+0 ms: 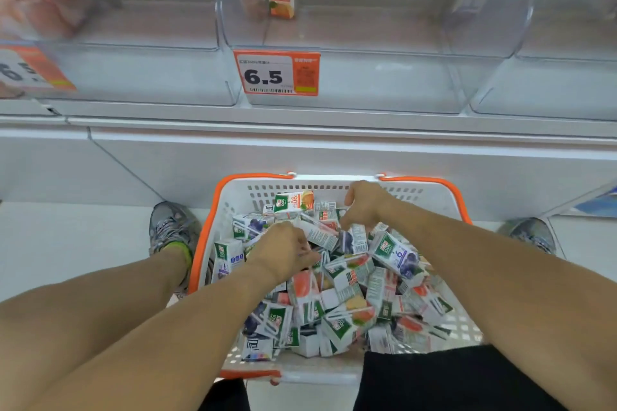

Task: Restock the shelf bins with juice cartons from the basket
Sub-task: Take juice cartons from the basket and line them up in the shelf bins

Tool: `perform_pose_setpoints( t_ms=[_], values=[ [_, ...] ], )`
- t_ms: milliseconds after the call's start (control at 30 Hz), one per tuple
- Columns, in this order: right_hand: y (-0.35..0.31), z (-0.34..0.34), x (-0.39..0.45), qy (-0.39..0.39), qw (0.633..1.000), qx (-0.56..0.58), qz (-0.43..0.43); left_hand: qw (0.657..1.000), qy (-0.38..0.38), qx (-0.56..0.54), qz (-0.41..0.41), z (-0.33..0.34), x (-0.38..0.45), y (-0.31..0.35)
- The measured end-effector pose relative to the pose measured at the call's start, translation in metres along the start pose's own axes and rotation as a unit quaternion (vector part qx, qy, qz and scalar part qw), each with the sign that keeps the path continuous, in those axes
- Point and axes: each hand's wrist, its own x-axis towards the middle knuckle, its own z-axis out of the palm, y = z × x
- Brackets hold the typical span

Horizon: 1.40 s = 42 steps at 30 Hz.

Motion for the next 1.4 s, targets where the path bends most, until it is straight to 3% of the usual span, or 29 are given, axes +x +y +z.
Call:
perform_pose_setpoints(
  t_ms=[67, 200, 500, 633, 700, 800, 1033, 1100, 1267, 1400],
  values=[
    [0.008, -0.005, -0.005, -0.002, 0.998, 0.058, 0.016, 0.993, 0.049, -0.019, -0.103, -0.001, -0.004, 0.001],
    [0.019, -0.006, -0.017, 0.009, 0.994, 0.109, 0.021, 0.976, 0.031, 0.001, -0.215, -0.011, -0.007, 0.006],
    [0.033, -0.01, -0.027, 0.021, 0.986, 0.165, -0.002, 0.955, 0.021, -0.107, -0.276, -0.007, -0.003, 0.032],
    [0.04, -0.029, -0.03, -0.009, 0.966, 0.257, -0.01, 0.938, 0.013, -0.19, -0.29, -0.02, -0.012, 0.027],
    [0.045, -0.04, -0.033, -0.04, 0.957, 0.287, -0.014, 0.898, -0.008, -0.317, -0.304, -0.031, -0.019, 0.021],
    [0.048, -0.056, -0.042, -0.088, 0.952, 0.29, -0.035, 0.793, -0.089, -0.535, -0.277, -0.055, -0.031, 0.023],
    [0.034, -0.086, -0.071, -0.112, 0.91, 0.384, -0.105, 0.658, -0.137, -0.73, -0.121, -0.102, -0.052, 0.064],
    [0.028, -0.094, -0.082, -0.099, 0.898, 0.411, -0.121, 0.662, -0.145, -0.732, -0.07, -0.112, -0.056, 0.073],
    [0.02, -0.102, -0.106, -0.058, 0.875, 0.452, -0.163, 0.777, -0.044, -0.628, -0.011, -0.119, -0.056, 0.085],
    [0.02, -0.101, -0.116, -0.028, 0.862, 0.474, -0.174, 0.803, -0.009, -0.596, 0.006, -0.113, -0.056, 0.102]
  ],
)
